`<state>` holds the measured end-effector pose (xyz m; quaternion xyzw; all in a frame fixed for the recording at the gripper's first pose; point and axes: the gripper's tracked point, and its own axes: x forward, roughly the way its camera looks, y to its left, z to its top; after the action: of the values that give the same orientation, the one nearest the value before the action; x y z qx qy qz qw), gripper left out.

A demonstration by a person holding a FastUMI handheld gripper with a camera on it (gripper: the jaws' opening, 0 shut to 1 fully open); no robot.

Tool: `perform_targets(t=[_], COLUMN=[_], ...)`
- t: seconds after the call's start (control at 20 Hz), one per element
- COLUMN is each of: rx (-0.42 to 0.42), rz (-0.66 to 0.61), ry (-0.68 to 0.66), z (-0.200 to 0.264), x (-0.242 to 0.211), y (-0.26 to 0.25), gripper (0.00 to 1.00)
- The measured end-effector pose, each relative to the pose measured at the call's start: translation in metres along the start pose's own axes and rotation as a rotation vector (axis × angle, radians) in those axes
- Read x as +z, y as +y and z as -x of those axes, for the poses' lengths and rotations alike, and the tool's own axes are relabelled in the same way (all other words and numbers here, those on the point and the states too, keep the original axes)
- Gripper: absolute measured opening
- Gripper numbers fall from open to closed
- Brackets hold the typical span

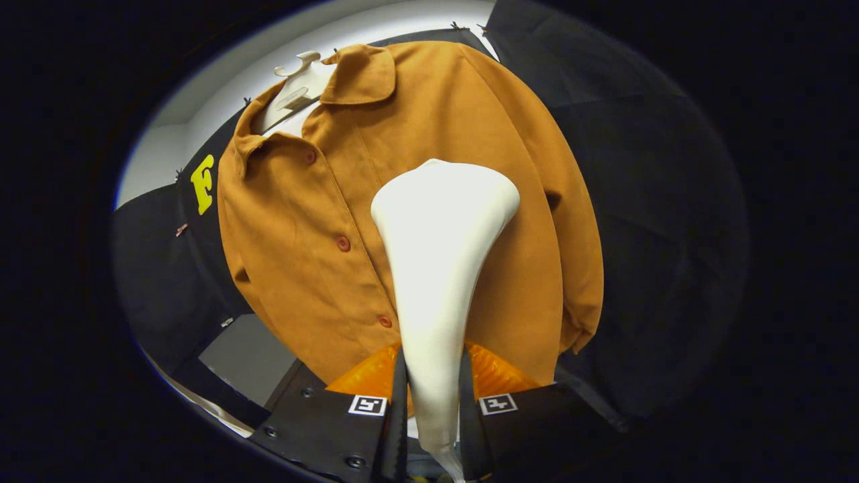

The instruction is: Iron the clothes twice with a garment steamer, once on the left side and once on the right side.

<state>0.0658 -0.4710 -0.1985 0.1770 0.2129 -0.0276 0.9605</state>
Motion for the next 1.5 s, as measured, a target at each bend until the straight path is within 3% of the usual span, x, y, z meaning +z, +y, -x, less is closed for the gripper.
perform_targets(t=[0.55,0.95,1.25,1.5], rx=[0.021,-0.067,-0.124,-0.102], rz=[-0.15,-0.236,-0.162,-0.006], ry=[0.186,0.241,0.099,-0.069], z=[-0.018,-0.016,0.026,0.064], x=[-0.096,-0.139,-0.094,-0.03], y=[-0.027,-0.045,-0.025,0.047], gripper=[0.35,0.35,0.35,0.35])
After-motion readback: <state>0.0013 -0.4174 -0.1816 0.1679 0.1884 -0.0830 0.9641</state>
